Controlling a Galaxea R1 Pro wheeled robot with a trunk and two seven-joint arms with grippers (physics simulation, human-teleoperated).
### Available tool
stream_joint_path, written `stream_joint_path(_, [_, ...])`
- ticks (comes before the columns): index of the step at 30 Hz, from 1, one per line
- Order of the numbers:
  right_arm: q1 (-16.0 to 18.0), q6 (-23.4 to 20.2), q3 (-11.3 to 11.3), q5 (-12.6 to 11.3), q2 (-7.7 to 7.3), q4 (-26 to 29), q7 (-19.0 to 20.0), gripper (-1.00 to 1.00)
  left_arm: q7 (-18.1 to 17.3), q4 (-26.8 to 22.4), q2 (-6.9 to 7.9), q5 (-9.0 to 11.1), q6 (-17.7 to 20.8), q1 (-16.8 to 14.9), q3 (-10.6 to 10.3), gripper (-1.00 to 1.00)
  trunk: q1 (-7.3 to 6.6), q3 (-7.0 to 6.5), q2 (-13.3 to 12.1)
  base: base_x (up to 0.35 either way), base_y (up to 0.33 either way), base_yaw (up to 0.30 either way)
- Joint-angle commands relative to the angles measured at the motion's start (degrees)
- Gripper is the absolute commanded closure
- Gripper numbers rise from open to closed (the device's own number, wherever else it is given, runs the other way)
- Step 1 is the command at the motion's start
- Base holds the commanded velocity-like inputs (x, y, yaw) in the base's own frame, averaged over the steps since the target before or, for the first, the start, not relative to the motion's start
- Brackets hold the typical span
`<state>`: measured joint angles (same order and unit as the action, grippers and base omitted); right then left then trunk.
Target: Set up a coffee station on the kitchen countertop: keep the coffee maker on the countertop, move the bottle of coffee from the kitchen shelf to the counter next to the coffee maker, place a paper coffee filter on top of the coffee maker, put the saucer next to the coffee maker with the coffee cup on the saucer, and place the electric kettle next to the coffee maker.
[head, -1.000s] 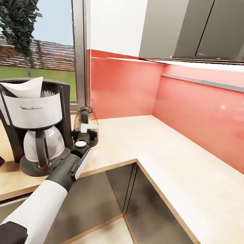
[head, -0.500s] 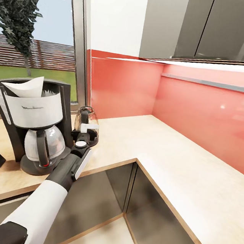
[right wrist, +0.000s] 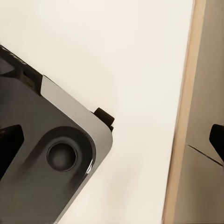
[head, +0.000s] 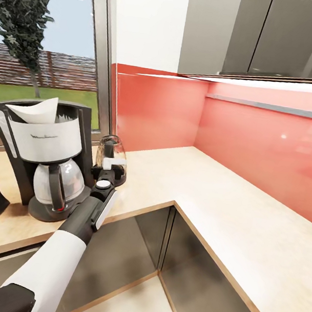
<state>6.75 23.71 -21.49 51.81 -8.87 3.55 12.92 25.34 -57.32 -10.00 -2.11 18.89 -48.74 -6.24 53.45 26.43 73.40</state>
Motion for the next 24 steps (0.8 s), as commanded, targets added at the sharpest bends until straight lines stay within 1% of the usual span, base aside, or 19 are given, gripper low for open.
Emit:
stream_joint_path(1, [0.02,0.11,-0.49,0.13,-0.01,0.01,0.44,-1.0,0.24,-0.05,0.0,-0.2,0.44,-0.04,-0.09,-1.0,0.0,0.06,0.04,-0.024,0.0,0.0])
stream_joint_path(10, [0.02,0.11,-0.49,0.13,-0.01,0.0,0.44,-1.0,0.24,-0.02,0.0,-0.21,0.45,-0.04,-0.09,-1.0,0.0,0.06,0.04,-0.006,-0.003,0.0])
stream_joint_path(15, [0.02,0.12,-0.49,0.13,-0.01,0.03,0.44,-1.0,0.24,-0.06,0.0,-0.18,0.44,-0.04,-0.11,-1.0,0.0,0.06,0.04,-0.043,-0.117,0.0])
stream_joint_path(20, [0.02,0.11,-0.49,0.13,-0.01,0.03,0.44,-1.0,0.24,-0.07,0.0,-0.17,0.4,-0.04,-0.09,-1.0,0.0,0.06,0.04,-0.012,-0.028,0.0])
stream_joint_path(24, [0.02,0.11,-0.49,0.13,-0.01,0.04,0.44,-1.0,0.24,-0.07,0.0,-0.17,0.38,-0.04,-0.09,-1.0,0.0,0.06,0.04,-0.151,-0.003,0.0])
